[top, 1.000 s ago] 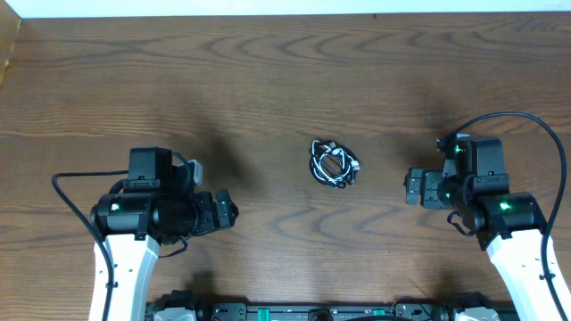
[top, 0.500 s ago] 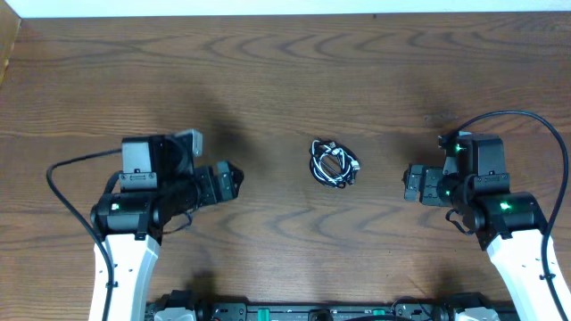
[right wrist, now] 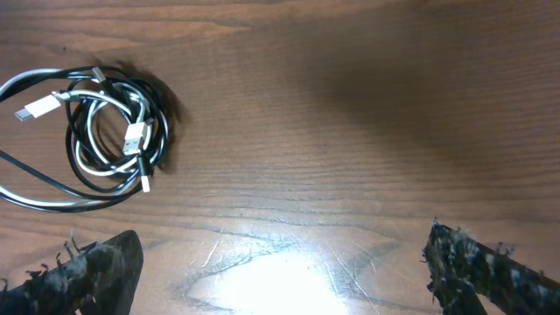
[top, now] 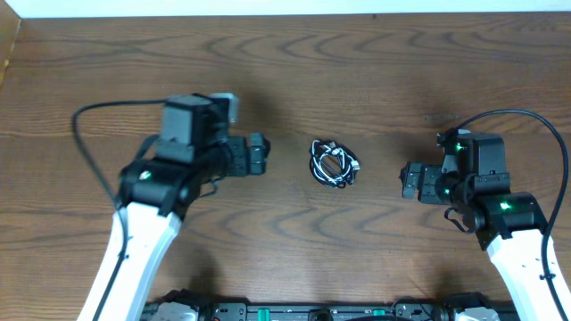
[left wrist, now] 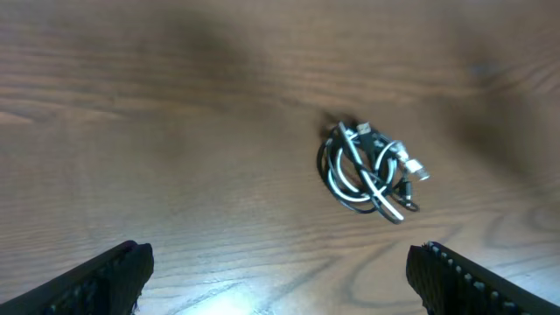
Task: Untangle cables
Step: 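Reach the left gripper to the cable bundle and grasp a cable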
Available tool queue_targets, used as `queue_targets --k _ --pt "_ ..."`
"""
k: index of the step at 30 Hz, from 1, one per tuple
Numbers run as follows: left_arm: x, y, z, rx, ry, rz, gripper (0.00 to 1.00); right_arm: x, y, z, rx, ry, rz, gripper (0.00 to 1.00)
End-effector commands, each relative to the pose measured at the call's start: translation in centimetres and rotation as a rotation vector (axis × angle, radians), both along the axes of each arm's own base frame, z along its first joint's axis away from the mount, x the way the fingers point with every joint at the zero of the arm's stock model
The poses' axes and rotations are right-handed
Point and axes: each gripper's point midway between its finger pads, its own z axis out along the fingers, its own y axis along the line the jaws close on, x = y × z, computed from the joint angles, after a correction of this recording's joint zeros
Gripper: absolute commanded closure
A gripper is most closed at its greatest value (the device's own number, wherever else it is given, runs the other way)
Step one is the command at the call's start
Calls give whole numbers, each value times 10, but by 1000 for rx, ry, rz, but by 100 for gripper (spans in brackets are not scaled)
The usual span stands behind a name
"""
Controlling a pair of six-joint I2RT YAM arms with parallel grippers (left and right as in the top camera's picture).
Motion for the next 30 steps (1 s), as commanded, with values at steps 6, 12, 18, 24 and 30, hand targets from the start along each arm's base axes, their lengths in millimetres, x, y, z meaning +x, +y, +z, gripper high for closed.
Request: queue_targets --k 6,12,18,24,30 --pt "18 -33 -64 20 187 72 3 5 0 9 19 -18 -17 1" --pt "27 -54 -102 1 277 104 3 4 0 8 18 -14 -17 1" --pt "26 -95 -118 -129 339 -8 3 4 0 8 18 -13 -17 1" --pt "18 -125 -136 -179 394 -83 3 4 0 8 18 -13 -17 1" --pt "4 -134 -164 -145 473 -90 47 4 0 8 18 -13 -17 1"
